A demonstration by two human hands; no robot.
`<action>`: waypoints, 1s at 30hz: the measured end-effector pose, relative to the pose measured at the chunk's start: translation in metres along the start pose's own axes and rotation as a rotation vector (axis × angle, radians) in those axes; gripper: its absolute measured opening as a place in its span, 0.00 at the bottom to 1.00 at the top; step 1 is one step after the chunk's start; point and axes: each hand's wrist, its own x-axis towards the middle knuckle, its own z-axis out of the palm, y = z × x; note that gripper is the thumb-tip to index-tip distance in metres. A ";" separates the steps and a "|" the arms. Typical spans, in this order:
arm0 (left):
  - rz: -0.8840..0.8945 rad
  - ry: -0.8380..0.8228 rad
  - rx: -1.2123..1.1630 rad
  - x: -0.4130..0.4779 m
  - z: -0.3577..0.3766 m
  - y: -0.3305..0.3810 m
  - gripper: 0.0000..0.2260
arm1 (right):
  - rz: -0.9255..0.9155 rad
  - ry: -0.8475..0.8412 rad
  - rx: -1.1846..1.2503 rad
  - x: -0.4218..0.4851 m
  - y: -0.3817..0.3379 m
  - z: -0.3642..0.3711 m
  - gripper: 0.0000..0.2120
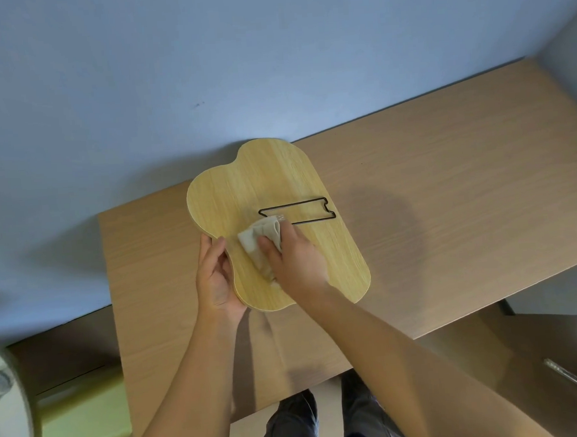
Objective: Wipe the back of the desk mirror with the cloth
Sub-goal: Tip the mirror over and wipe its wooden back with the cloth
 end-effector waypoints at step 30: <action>-0.031 0.058 0.000 -0.007 -0.002 -0.022 0.28 | 0.263 0.092 -0.138 0.041 0.155 -0.076 0.13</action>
